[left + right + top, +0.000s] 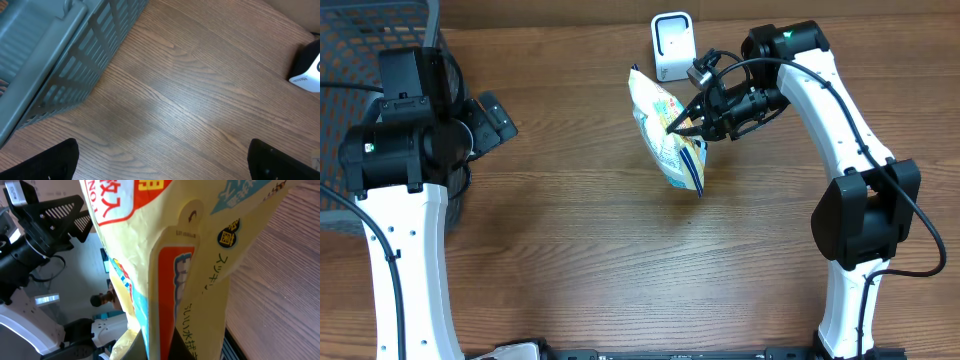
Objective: Scan the item barcode
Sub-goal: 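Lift the wet-wipes pack up toward the white scanner, then hold the pack's barcode against the white scanner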
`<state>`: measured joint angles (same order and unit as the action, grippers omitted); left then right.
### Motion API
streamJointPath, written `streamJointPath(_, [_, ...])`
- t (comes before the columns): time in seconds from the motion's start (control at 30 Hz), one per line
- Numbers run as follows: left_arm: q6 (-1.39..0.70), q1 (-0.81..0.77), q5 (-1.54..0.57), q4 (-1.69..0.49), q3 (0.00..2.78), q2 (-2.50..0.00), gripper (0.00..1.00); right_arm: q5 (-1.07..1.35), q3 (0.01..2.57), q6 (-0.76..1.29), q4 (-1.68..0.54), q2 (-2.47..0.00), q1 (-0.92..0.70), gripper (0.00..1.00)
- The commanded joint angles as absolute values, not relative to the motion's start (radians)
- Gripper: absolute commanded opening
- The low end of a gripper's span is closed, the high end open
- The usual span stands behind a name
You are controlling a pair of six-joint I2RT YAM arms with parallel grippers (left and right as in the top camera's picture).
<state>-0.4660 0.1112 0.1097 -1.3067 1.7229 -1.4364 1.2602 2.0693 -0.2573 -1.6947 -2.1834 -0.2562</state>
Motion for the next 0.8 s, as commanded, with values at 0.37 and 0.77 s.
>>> streamJointPath(0.37, [-0.476, 0.112, 0.123, -1.306, 1.732, -1.439, 1.0, 1.087, 2.094, -0.055, -1.406, -2.168, -0.258, 0.04])
streamJointPath(0.77, [-0.476, 0.112, 0.123, -1.306, 1.732, -1.439, 1.0, 0.023, 2.094, 0.387, -0.801, -2.17, -0.319, 0.04])
